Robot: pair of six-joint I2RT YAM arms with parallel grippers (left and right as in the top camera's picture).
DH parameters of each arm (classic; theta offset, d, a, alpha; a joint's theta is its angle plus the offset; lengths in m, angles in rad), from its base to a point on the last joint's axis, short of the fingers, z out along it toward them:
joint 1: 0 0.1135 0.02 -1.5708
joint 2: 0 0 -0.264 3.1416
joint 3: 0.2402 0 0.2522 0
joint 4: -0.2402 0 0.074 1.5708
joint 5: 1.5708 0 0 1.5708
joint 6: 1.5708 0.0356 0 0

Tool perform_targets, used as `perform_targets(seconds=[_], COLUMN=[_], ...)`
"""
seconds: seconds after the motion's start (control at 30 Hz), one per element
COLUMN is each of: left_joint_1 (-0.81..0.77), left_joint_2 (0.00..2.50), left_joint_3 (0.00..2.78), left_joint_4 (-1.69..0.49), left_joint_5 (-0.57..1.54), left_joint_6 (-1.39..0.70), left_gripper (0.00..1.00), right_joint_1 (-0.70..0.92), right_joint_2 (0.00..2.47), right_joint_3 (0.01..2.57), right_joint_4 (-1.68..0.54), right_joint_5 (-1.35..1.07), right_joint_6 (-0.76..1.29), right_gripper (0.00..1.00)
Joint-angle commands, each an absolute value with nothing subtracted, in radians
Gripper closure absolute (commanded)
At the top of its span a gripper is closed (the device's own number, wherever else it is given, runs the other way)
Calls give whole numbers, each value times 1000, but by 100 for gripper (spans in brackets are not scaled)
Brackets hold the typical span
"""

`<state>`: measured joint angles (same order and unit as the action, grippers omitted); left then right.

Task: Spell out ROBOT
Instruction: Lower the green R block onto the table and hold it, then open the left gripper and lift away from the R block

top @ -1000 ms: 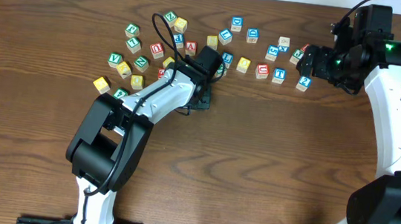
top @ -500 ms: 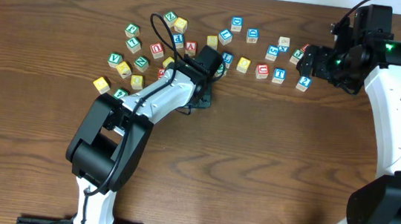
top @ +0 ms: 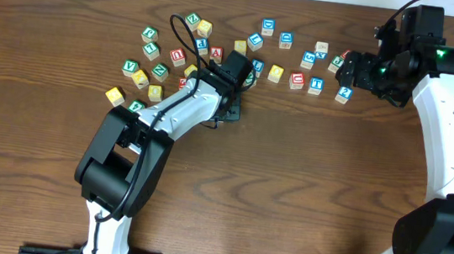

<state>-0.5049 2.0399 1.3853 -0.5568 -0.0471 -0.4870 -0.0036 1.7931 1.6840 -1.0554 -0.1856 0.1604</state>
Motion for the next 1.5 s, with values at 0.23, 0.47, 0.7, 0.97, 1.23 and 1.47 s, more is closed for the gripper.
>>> perform_targets(seconds=[0.23, 0.47, 0.7, 0.97, 1.23, 1.47], left_joint_1=[-499, -499, -490, -416, -287, -190], left_joint_2=[2032, 2012, 1933, 1776, 1696, 1701], left_joint_3=[1389, 1404, 1406, 1411, 1496, 1509], left_joint_4=[-590, -601, -601, -619, -748, -811], left_joint_5=[-37, -38, -38, -38, -38, -38], left_joint_6=[-491, -456, -438, -389, -332, -302], left_gripper=[45, 34, 33, 34, 34, 33], right_joint_1=[1, 2, 2, 2, 2, 2], right_joint_2=[1802, 1802, 1802, 1802, 1802, 1802], right_joint_3=[1700, 1700, 1700, 1700, 1700, 1700], right_joint_4=[-1060, -1060, -1059, -1059, -1059, -1063], right_joint_5=[-166, -166, -166, -166, -167, -167], right_joint_6=[171, 171, 171, 171, 171, 171], right_gripper=[6, 6, 5, 5, 6, 7])
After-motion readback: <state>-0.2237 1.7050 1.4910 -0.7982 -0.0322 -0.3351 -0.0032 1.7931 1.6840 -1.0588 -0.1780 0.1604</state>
